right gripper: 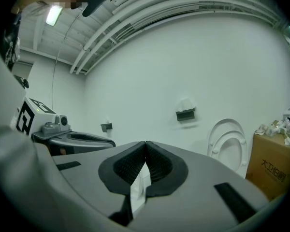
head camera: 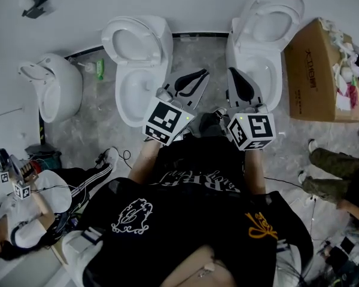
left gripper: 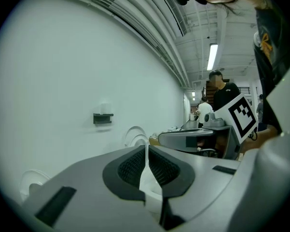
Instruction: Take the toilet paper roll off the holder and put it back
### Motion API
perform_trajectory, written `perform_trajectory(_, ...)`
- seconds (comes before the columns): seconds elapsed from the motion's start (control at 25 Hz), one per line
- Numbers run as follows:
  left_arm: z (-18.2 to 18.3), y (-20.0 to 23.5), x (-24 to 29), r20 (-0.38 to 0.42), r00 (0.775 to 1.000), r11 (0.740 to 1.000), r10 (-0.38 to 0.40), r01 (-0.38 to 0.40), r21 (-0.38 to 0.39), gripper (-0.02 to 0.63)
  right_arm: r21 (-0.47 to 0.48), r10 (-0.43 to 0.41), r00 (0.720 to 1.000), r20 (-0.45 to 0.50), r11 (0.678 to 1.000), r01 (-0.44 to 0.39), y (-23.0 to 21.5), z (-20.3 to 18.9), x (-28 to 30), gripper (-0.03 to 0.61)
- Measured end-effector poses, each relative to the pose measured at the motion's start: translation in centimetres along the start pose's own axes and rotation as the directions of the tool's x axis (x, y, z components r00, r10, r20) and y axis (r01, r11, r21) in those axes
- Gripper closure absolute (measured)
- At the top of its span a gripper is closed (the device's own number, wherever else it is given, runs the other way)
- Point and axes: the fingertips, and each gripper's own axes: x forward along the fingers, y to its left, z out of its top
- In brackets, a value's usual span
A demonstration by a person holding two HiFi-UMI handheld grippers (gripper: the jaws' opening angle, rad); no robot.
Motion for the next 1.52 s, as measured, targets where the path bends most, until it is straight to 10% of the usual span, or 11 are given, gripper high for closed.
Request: perform_trajectory(1.52,0.6,-5.3,-4.6,0.047,0.998,0.999,-0.030,0.028,0.044,0.584,0.017,0.009,0.999,-0.032,1.000,-0.008,3.4,-0.7,-5.3,0.566)
